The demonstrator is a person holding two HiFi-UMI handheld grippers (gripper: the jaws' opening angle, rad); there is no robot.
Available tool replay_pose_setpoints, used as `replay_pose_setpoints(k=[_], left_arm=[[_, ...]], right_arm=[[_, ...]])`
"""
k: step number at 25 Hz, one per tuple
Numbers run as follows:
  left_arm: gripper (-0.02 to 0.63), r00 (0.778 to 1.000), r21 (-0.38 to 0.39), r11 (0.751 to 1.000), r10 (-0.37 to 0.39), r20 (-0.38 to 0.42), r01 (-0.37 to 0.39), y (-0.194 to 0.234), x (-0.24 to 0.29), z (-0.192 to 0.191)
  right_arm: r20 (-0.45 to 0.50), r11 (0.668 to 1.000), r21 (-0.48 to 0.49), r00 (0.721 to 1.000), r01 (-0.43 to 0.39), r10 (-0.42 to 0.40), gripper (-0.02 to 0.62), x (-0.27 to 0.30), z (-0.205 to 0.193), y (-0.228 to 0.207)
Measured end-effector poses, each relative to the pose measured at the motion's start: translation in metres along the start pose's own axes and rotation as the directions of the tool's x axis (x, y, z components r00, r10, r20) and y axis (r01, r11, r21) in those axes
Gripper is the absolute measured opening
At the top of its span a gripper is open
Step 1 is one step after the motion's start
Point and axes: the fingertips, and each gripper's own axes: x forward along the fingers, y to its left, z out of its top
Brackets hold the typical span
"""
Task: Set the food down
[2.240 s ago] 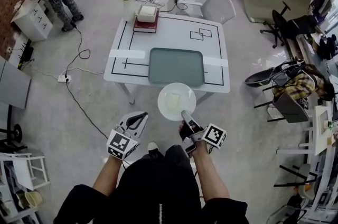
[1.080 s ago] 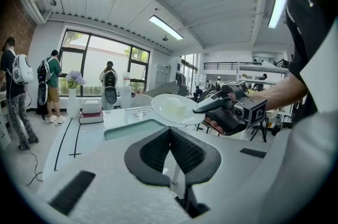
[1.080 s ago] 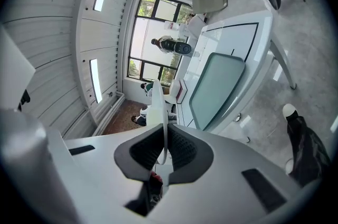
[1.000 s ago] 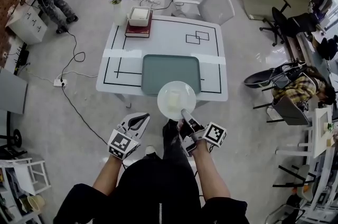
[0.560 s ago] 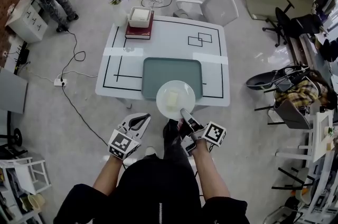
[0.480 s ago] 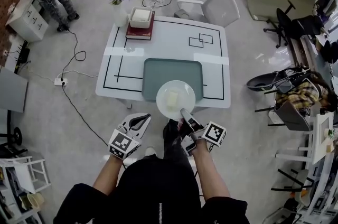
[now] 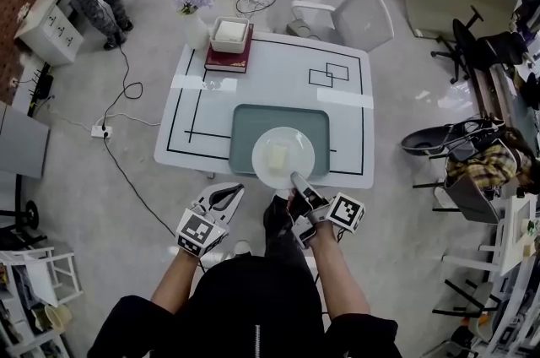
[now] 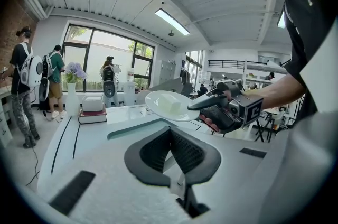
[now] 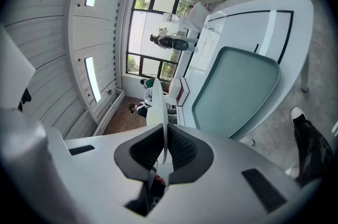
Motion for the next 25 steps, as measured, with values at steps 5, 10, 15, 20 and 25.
replay_pose_setpoints(k=[5,10,15,20,25], left_arm=[[0.006,1.000,-0.010,1.000,0.004,-0.030,-0.004,0.008,0.011,-0.001],[0.006,0.999,-0.024,1.000,0.002,-0.038,-0.003,0.015,0.024,-0.004],[0.006,0.998,-0.040,0.999,0.001,-0.058,-0.003,0.020,0.038,0.004],[0.006,0.998,-0.043,0.999,0.014,-0.059,-0.016,0.029,0.058,0.011],[0.006,0.997,-0.051,0.998,0.036,-0.061,-0.039,0.042,0.077,0.018]], right_arm=[[-0.011,0.999,-0.001,0.999,0.032,-0.032,0.020,0.010,0.010,-0.011],[-0.027,0.999,0.012,0.999,0.033,-0.032,0.020,0.018,0.017,-0.018],[-0.040,0.998,0.047,0.999,0.031,-0.029,0.020,0.024,0.026,-0.020],[-0.067,0.998,0.049,0.997,0.032,-0.029,0.020,0.035,0.044,-0.024],[-0.105,0.996,0.046,0.992,0.070,-0.065,0.020,0.044,0.062,-0.030]])
